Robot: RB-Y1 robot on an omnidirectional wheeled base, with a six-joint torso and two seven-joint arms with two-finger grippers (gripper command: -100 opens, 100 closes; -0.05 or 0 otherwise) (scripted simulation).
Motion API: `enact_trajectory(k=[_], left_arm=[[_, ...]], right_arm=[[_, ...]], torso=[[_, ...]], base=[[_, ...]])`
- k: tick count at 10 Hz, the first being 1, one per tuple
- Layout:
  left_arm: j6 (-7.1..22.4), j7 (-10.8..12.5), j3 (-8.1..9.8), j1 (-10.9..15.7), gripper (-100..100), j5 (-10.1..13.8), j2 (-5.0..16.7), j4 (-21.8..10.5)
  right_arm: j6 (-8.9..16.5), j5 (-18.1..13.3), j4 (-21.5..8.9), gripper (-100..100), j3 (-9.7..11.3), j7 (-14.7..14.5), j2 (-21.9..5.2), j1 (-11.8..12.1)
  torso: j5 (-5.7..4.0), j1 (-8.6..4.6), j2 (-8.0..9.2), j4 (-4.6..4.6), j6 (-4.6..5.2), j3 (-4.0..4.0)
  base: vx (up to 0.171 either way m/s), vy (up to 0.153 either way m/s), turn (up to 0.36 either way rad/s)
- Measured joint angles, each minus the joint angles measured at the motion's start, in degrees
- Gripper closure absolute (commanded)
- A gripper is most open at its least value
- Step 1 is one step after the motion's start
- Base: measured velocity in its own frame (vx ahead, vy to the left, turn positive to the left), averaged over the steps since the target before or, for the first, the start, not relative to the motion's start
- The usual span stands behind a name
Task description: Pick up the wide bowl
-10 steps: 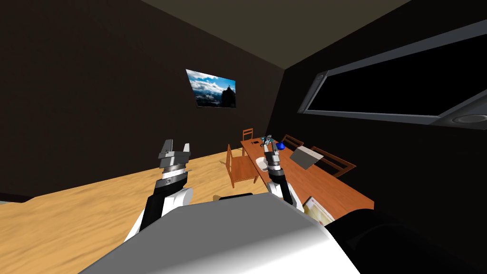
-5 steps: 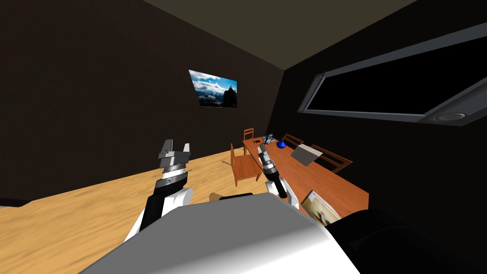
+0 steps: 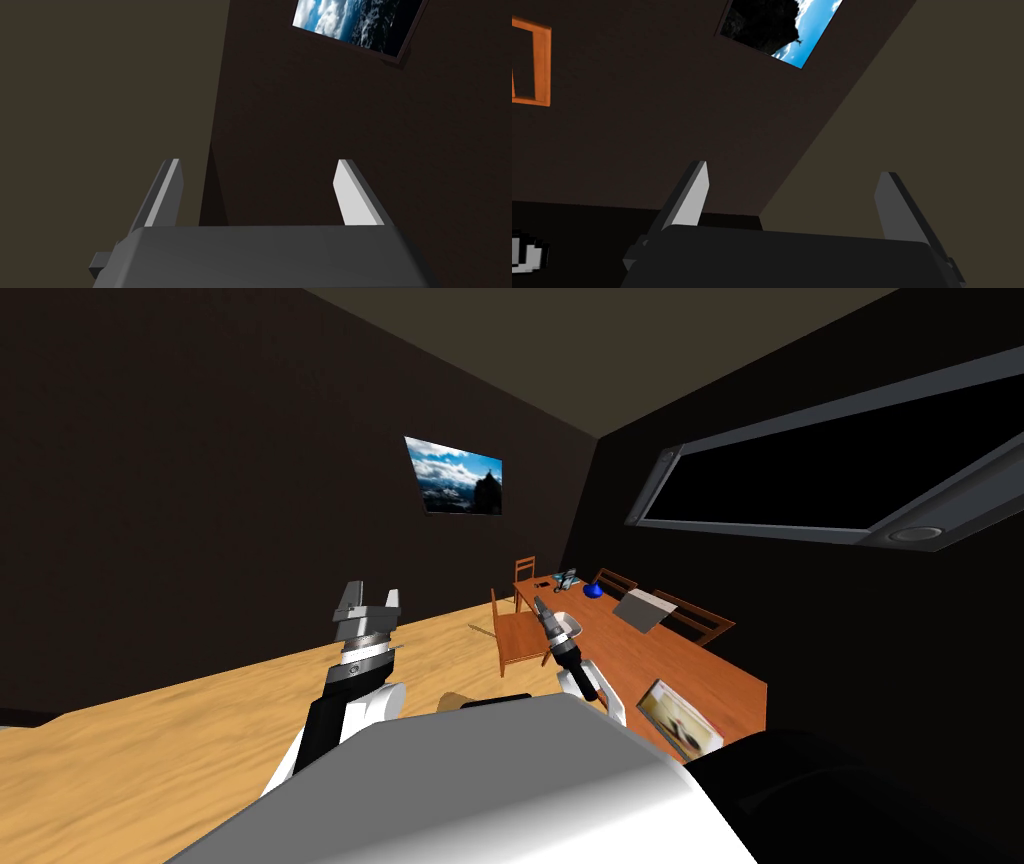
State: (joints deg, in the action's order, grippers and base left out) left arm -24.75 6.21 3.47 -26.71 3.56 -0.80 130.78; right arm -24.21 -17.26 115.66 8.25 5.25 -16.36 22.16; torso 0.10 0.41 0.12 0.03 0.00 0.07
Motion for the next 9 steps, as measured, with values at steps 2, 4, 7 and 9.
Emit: enact_trajectory(k=[2,4,7,9], left_arm=[[0.0,0.0,0.0,0.0,0,0.0,0.0,0.0],[0.0,0.0,0.0,0.0,0,0.0,0.0,0.0],[0.0,0.0,0.0,0.0,0,0.0,0.0,0.0],[0.0,0.0,0.0,0.0,0,0.0,0.0,0.0]], right_arm=[[1.34,-3.12,-2.12,-100,1.33,-0.91,-1.35,-0.95],[2.53,-6.12,-3.97,-100,2.56,-1.93,-2.15,-2.01],[4.46,-10.55,-6.3,-100,4.08,-3.09,-4.29,-3.3],[5.97,-13.42,-7.4,-100,5.17,-4.0,-5.61,-3.97]], torso=[[0.01,-0.01,0.01,0.01,0.0,0.01],[-0.02,-0.13,-0.07,-0.01,0.0,-0.04],[-0.04,-0.19,-0.02,-0.01,0.0,-0.01],[-0.04,-0.19,-0.08,-0.01,0.0,-0.04]], base=[[-0.031,0.098,-0.018],[-0.024,0.069,-0.013],[-0.031,0.057,-0.012],[-0.015,0.057,-0.009]])
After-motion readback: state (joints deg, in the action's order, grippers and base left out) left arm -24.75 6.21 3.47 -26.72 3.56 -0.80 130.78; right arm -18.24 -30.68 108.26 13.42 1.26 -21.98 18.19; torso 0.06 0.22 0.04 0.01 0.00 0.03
